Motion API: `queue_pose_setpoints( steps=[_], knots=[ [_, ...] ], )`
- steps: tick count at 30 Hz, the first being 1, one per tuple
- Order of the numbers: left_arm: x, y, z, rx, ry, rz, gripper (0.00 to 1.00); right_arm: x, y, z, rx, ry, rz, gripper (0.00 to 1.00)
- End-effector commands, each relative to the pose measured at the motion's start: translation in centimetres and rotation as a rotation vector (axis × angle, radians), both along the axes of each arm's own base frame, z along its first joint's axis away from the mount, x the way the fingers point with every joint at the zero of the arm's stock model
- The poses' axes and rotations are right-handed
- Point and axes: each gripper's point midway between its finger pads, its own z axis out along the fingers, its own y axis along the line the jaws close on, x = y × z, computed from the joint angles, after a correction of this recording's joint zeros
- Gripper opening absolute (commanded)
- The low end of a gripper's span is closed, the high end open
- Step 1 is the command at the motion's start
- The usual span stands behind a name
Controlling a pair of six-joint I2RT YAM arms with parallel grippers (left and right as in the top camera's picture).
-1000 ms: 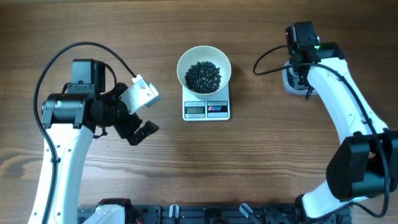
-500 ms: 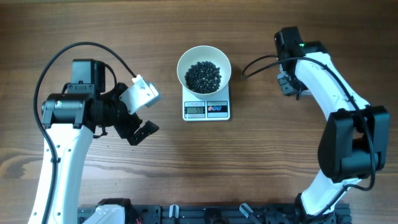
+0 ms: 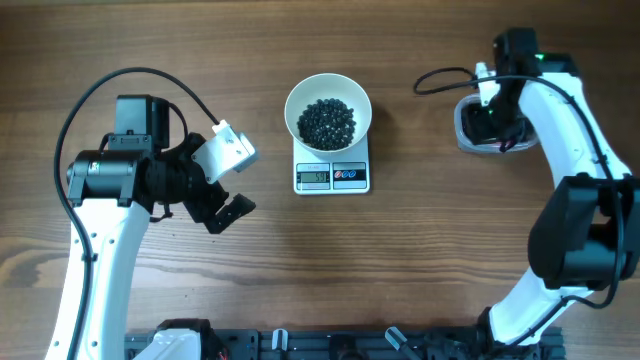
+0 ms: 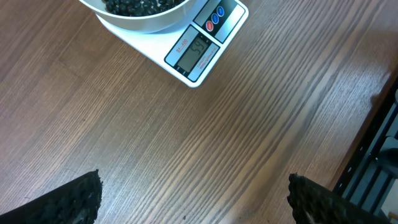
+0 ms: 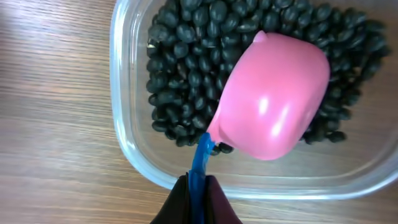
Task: Scoop item into bowl and weigh 150g on scale
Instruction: 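Scoop more black beans with the pink scoop and lift it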
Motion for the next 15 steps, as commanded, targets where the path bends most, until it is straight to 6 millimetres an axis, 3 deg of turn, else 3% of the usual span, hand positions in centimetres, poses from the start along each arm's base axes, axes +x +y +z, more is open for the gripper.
queue_pose_setpoints(
  steps=[1,10,15],
  knots=[
    [-0.1,-0.1,0.0,-0.013,-0.005,-0.016,1.00,-0.6,3.8,-0.2,0.307,0.030,-0.002,0.04],
    [-0.1,-0.1,0.0,-0.013,-0.005,-0.016,1.00,-1.0,1.7,2.6,0.356,-0.024,-0.101,0.04],
    [-0.1,-0.1,0.0,-0.013,-0.005,-0.016,1.00,-1.8,1.1,2.7,0.365,0.004,-0.155,0.04]
  ],
)
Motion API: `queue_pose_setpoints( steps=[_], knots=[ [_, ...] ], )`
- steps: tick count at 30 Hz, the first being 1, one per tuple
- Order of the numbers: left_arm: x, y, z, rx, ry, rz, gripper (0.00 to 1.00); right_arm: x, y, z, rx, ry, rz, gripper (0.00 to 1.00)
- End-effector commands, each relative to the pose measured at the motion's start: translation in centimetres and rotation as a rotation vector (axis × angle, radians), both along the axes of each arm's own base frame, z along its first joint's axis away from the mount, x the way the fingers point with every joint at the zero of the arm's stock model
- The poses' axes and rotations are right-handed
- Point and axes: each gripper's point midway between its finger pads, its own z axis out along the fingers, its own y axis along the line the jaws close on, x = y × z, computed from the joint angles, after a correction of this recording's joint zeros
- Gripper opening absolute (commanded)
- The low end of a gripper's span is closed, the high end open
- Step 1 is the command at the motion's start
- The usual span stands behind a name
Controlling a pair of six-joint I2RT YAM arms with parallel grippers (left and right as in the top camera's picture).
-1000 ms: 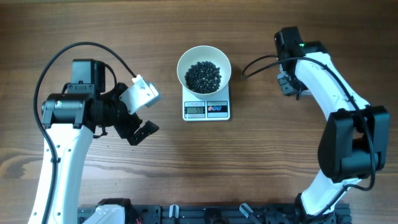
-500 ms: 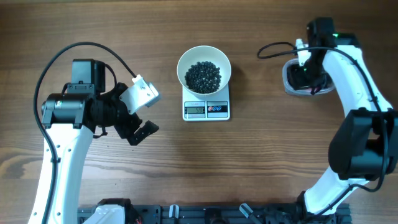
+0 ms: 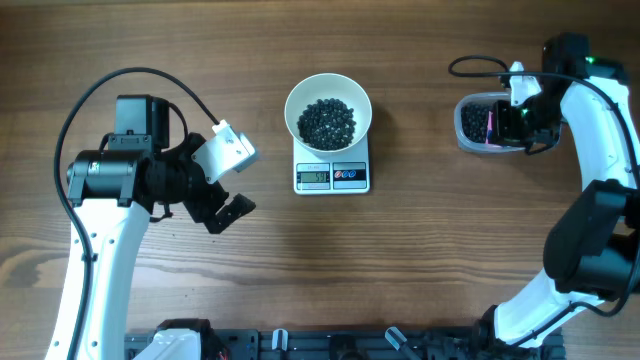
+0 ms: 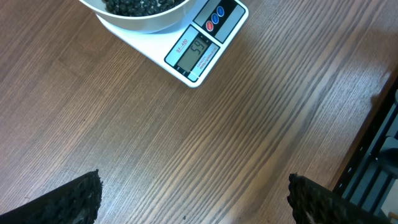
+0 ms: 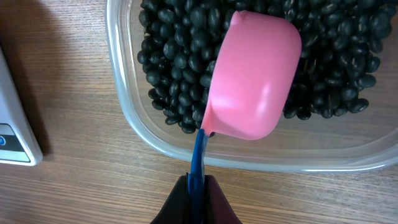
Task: Scoop item into bowl and weigh 150g on scale
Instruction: 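Scoop more black beans with the pink scoop and lift it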
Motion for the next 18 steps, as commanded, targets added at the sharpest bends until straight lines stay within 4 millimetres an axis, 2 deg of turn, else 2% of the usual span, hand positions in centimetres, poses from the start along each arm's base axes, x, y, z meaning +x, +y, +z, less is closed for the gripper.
queue_pose_setpoints(
  steps=[1,13,16,18],
  knots=[
    [-0.1,-0.1,0.0,-0.013,-0.005,-0.015,1.00,-0.7,2.0,1.2,0.136,0.004,-0.030,0.04],
    [-0.1,-0.1,0.0,-0.013,-0.005,-0.015,1.00,-0.9,-1.4,2.2,0.300,-0.033,-0.212,0.04],
    [-0.1,-0.1,0.0,-0.013,-0.005,-0.015,1.00,-1.6,-2.4,1.1,0.332,-0.013,-0.262,0.04],
    [-0.1,-0.1,0.0,-0.013,-0.005,-0.015,1.00,-1.4,-1.8,1.0,0.378,-0.023,-0.259,0.04]
  ],
)
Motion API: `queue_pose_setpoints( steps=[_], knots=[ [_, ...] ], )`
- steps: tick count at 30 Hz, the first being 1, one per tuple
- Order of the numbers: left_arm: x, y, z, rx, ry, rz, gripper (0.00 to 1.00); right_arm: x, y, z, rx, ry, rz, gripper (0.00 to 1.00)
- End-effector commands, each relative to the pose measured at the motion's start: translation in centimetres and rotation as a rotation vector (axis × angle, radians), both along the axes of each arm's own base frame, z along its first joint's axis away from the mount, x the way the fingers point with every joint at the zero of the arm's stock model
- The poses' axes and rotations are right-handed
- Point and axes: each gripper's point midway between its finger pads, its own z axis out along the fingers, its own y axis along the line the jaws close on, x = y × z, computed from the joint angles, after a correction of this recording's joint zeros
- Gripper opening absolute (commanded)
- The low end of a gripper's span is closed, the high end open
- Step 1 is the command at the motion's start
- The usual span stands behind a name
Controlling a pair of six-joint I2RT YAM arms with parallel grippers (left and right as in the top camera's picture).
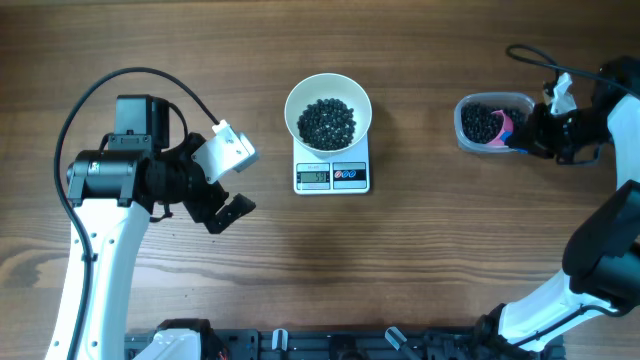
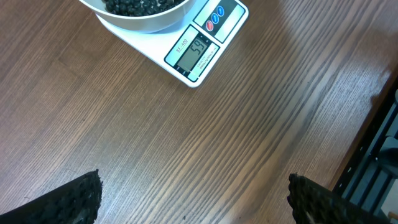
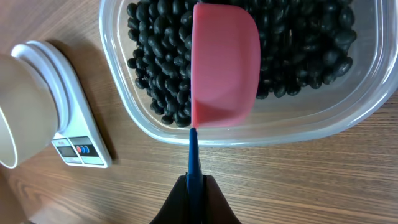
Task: Scoop item into bowl and weigh 150g on scale
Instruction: 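Scoop more black beans with the pink scoop and lift it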
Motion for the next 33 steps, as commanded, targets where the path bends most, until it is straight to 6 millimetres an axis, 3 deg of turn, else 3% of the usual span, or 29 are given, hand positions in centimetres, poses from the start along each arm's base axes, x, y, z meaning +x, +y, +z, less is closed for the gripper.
queue_pose_setpoints(
  steps=[1,6,15,19,22,29,33],
  knots=[
    [-0.1,-0.1,0.0,-0.013,-0.004,-0.016,1.00,-0.1,1.0,0.3,0.065,-0.016,-0.008,0.04],
    [-0.1,-0.1,0.0,-0.013,-0.005,-0.016,1.00,0.7,0.8,-2.4,0.120,0.046,-0.070,0.04],
    [-0.1,-0.1,0.0,-0.013,-0.005,-0.016,1.00,-0.8,-0.7,-6.6,0.211,0.236,-0.229,0.04],
    [-0.1,-0.1,0.0,-0.013,-0.005,-0.016,1.00,-1.8,-0.7,-5.9,0.264,0.258,-0.231,0.04],
    [-0.1,-0.1,0.0,-0.013,-0.005,-0.016,1.00,-1.9,-2.2,-5.8,0.283,0.243,-0.282,0.04],
    [-0.1,-0.1,0.0,-0.013,-0.004,-0.016,1.00,-0.1,-3.0,-6.3,0.282,0.208,-0.363,0.04],
    [-0.1,-0.1,0.0,-0.013,-0.004,-0.016,1.00,0.8,-2.2,-5.2,0.362,0.147,-0.337,0.04]
  ],
)
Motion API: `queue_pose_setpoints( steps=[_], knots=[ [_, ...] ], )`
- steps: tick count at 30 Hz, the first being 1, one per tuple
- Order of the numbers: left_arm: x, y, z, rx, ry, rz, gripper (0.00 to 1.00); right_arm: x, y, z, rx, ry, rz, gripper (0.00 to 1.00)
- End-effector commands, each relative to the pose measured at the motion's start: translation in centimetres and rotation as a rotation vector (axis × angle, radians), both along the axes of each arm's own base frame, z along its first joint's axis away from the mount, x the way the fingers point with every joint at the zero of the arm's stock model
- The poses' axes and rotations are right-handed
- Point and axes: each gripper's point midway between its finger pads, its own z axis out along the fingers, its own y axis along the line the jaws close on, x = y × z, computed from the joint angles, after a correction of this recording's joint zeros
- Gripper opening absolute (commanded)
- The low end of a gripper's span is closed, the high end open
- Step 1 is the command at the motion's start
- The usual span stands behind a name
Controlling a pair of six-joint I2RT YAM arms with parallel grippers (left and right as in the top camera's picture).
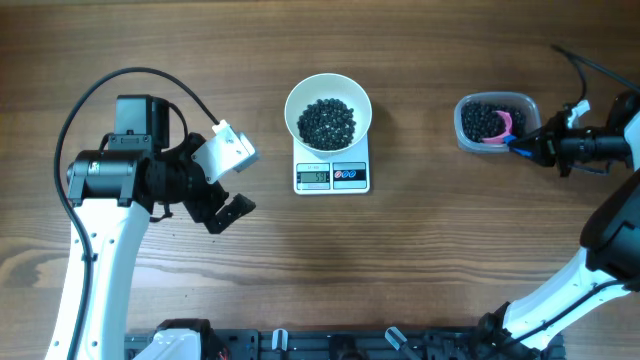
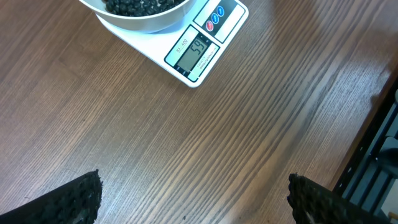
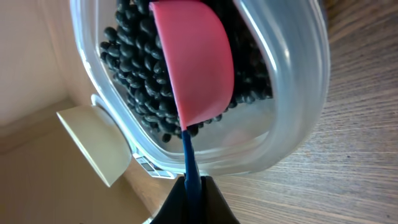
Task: Scoop item into bowl and weigh 150g on scale
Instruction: 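Scoop more black beans with the pink scoop and lift it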
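A white bowl of black beans sits on the white scale at the table's middle back. At the right stands a clear tub of black beans. My right gripper is shut on the blue handle of the pink scoop, whose cup lies tipped on its side in the tub's beans. In the overhead view the scoop shows at the tub's right side and the right gripper just beyond it. My left gripper hangs open left of the scale, holding nothing.
The scale's display and the bowl's rim show at the top of the left wrist view. A black rail runs along the table's front edge. Cables trail from both arms.
My right gripper has swung further right and tilted, so the scoop now lies on its side at the tub's right end. The left arm has not moved.
The right gripper held the pink scoop cup-down over the beans at the tub's left side. At each later moment the wrist stood further right and the scoop more turned. Now the cup lies sideways in the beans. The left gripper stayed open and still.
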Motion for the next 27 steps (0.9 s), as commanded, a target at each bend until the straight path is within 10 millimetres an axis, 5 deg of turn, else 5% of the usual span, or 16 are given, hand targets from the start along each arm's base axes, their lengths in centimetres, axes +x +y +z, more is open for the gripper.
queue_pose_setpoints(
  steps=[1,13,27],
  knots=[
    [-0.1,-0.1,0.0,-0.013,-0.005,-0.016,1.00,0.0,-0.1,-1.8,0.037,-0.003,0.007,0.04],
    [-0.1,-0.1,0.0,-0.013,-0.005,-0.016,1.00,-1.9,-2.1,1.5,0.176,-0.197,0.002,0.04],
    [-0.1,-0.1,0.0,-0.013,-0.005,-0.016,1.00,-2.3,-0.7,4.2,0.272,-0.317,0.034,0.04]
  ],
)
